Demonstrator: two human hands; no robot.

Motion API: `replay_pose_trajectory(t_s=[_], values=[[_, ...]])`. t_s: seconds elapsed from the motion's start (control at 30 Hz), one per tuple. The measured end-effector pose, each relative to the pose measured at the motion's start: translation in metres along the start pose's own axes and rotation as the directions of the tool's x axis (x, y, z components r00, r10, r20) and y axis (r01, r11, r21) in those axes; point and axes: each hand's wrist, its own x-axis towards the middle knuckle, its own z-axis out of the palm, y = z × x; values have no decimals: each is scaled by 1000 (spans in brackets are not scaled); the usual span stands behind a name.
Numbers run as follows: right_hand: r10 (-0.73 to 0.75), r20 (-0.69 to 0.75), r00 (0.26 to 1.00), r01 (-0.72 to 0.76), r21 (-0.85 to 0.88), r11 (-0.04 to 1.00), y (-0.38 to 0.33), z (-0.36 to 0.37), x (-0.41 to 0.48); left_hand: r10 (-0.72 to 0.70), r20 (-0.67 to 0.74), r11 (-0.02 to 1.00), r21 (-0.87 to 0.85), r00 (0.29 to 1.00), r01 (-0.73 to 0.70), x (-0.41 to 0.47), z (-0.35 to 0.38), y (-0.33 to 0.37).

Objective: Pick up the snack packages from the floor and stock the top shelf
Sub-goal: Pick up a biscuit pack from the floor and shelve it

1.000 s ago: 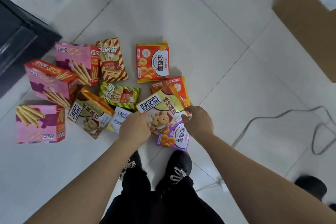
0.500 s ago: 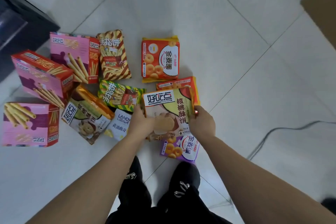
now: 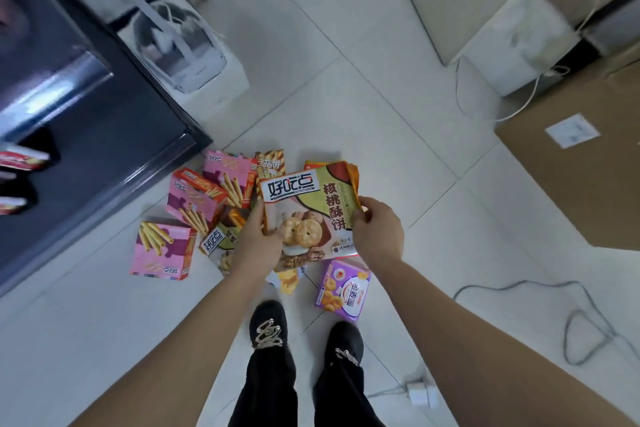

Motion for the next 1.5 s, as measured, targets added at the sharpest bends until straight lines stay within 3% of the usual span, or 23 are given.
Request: replay_pose_trajectory(t_s=[0.27, 0.5, 0.7, 0.97, 1.3, 1.5], values=[[-238, 18, 971, 239, -61, 969, -115, -77, -71, 20, -226, 991, -122, 974, -48, -104, -79, 87], [-487, 87, 869, 492, -38, 870, -198, -110, -139, 13, -408, 935, -319, 913, -157, -199, -143, 119], [-676, 185, 713, 689, -11, 724, -254, -113, -216, 2, -559, 860, -422, 829, -286, -288, -199, 110], [-847, 312, 431, 884, 46, 466, -322, -82, -338, -61, -769, 835, -389, 636, -390, -401, -278, 67], [-902, 394, 175, 950, 174, 260, -380, -19, -493, -171, -885, 810, -377, 434, -449, -515, -377, -8], [-895, 441, 66, 966, 195, 168, -415, 20, -592, -209, -913, 790, -368, 349, -490, -576, -442, -60]])
